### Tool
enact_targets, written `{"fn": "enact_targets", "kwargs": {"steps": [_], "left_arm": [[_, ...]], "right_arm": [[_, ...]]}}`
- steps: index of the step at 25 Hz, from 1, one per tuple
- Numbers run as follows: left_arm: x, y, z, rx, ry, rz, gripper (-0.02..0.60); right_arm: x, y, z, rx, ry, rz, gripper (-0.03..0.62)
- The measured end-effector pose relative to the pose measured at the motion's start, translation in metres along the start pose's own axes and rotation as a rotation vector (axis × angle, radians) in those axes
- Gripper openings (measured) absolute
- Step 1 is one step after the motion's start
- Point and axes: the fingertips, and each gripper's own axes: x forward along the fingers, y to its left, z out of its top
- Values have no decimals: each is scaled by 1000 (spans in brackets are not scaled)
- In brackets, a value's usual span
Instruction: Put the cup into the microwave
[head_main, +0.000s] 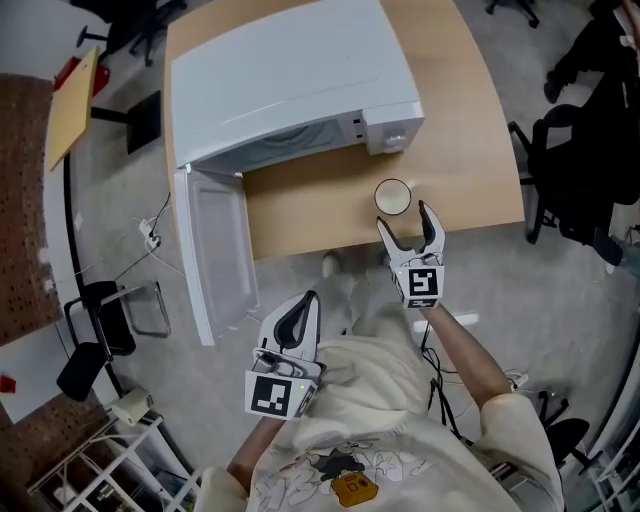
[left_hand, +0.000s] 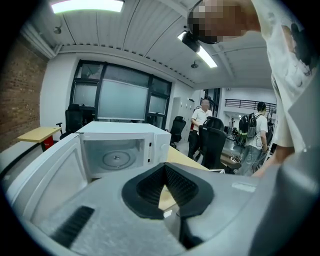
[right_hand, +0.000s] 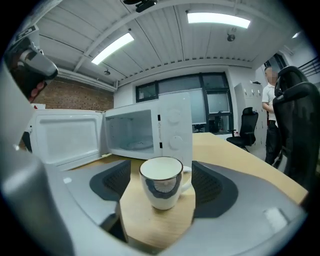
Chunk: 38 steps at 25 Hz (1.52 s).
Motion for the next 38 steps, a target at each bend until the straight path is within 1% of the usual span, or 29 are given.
{"fn": "enact_targets", "kwargs": {"steps": [2,6,12,18,22,27,33,38], "left_arm": [[-2,2,-6,5,19,16,3],[-8,8,-18,-19,51,63,3],[2,12,-23,-63,23,105,3],[12,12,-21,-54,11,111,3],[11,15,-14,-88,-19,137,3],[4,20,-27,-64,23,134,3],[1,23,-30,-71,21,138,3],[0,27,-29,-90,10,133,3]], "right_arm": [[11,-5,-13,1,7,-13,379],[22,-8,-28,-6,21,-11,383],[38,-2,-27,-33,4,35,383],[53,-4,-38,-46,11,31,385],[60,-1,-32,-59,-3,30,396],[59,-3,-38,-63,20,23,394],[59,0,-28,-64,5,26,394],[61,20,-1,-88,-33,83,394]]}}
